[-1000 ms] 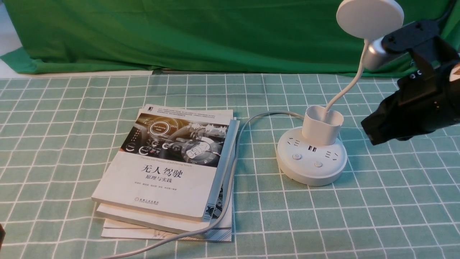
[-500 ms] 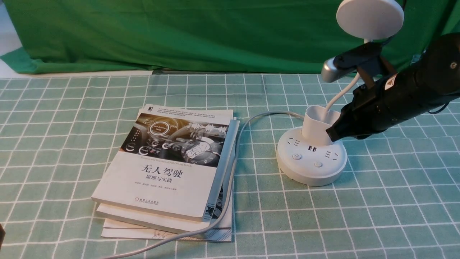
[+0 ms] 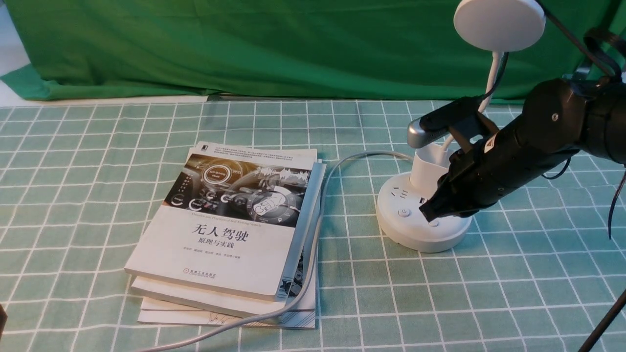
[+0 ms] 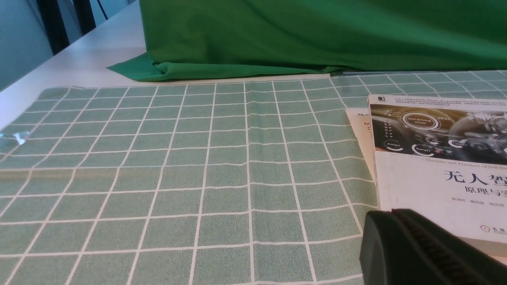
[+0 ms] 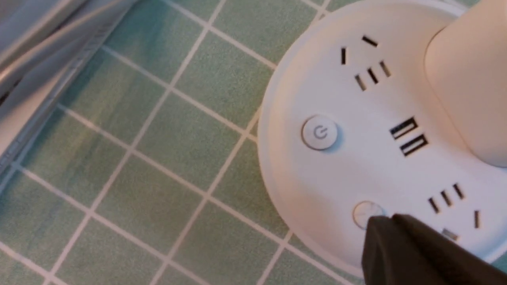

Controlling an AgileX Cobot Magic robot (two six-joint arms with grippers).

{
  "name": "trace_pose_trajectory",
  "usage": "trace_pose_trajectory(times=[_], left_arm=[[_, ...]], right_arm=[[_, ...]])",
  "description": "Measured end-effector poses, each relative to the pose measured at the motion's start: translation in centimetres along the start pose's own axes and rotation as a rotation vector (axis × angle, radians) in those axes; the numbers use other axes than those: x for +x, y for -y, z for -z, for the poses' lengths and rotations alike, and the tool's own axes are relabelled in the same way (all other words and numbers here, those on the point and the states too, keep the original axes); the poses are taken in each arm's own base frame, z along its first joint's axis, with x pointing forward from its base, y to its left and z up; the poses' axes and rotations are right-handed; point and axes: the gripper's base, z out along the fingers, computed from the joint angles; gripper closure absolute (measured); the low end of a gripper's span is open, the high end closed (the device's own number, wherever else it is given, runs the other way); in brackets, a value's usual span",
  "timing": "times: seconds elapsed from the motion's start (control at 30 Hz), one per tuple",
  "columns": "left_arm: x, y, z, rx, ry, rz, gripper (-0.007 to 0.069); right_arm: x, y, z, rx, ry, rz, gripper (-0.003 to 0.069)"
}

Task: Turn on the table lamp.
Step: 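Press the button on the base of the white desk lamp with the right gripper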

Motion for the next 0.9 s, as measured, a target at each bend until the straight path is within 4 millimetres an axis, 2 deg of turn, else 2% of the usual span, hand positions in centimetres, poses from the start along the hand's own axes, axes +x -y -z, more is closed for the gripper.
trace_pose_trajectory(times=[0.13,0.5,0.9], left_arm=[[0.0,0.0,0.0,0.000,0.000,0.000,0.0603],[0.0,0.0,0.0,0.000,0.000,0.000,0.0603],[0.0,0.0,0.0,0.000,0.000,0.000,0.0603]], right_arm=[[0.1,0.3,-0.9,0.022,-0.005,0.017,0.0629],[0.2,0.7,-1.4,0.059,-0.011,0.034,0.0629],[0.6,0.8,-2.9,0.054,-0.050,0.026,0.0630]])
